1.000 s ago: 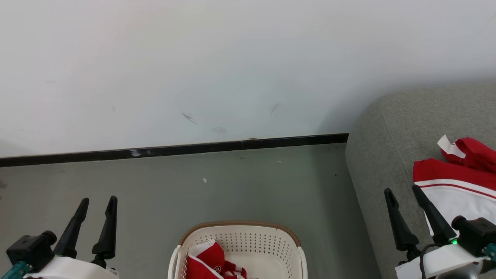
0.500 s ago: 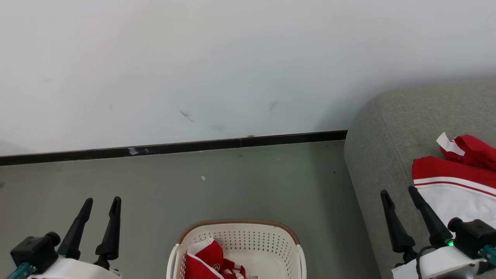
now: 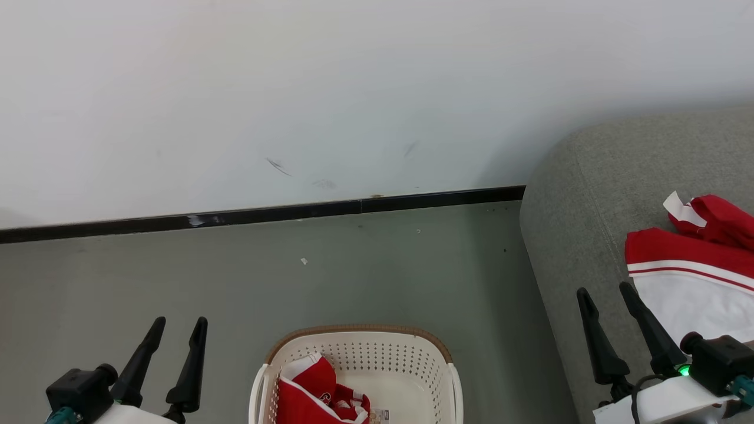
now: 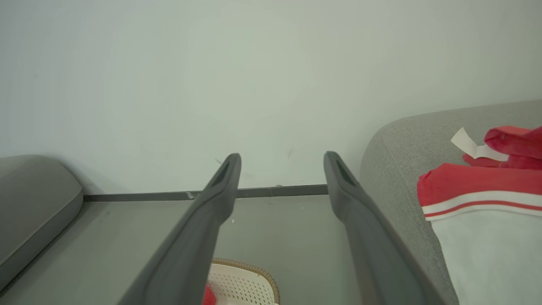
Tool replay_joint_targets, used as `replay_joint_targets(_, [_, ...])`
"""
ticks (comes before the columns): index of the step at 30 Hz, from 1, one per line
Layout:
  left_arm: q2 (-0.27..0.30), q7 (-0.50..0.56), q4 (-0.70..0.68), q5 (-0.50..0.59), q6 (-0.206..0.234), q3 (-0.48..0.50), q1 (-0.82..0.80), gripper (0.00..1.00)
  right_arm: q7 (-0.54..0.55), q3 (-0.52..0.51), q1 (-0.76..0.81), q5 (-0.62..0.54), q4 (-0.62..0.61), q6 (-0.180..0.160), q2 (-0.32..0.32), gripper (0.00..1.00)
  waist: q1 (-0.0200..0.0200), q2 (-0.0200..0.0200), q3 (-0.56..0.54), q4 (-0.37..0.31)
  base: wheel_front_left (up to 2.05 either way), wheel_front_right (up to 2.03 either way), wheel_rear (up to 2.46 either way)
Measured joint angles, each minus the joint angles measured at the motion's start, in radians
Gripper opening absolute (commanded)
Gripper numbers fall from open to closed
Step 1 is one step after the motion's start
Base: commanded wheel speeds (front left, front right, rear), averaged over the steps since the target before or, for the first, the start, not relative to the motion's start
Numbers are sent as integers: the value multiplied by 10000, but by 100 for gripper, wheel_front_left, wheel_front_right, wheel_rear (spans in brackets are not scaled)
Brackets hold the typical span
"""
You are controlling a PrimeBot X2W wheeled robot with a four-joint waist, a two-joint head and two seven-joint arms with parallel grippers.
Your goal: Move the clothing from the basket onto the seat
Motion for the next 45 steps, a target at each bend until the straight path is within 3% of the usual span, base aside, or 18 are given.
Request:
replay_joint_targets(21, [238, 38, 656, 161, -349, -761, -905, 100, -2, 82, -107, -351, -334, 0, 207, 100, 1, 0, 1062, -322, 0, 0, 0])
replay_joint_targets(45, [821, 491, 1597, 416, -516, -2136, -2506, 100, -2, 431, -1487, -966, -978, 0, 405, 100, 1, 0, 3273, -910, 0, 0, 0])
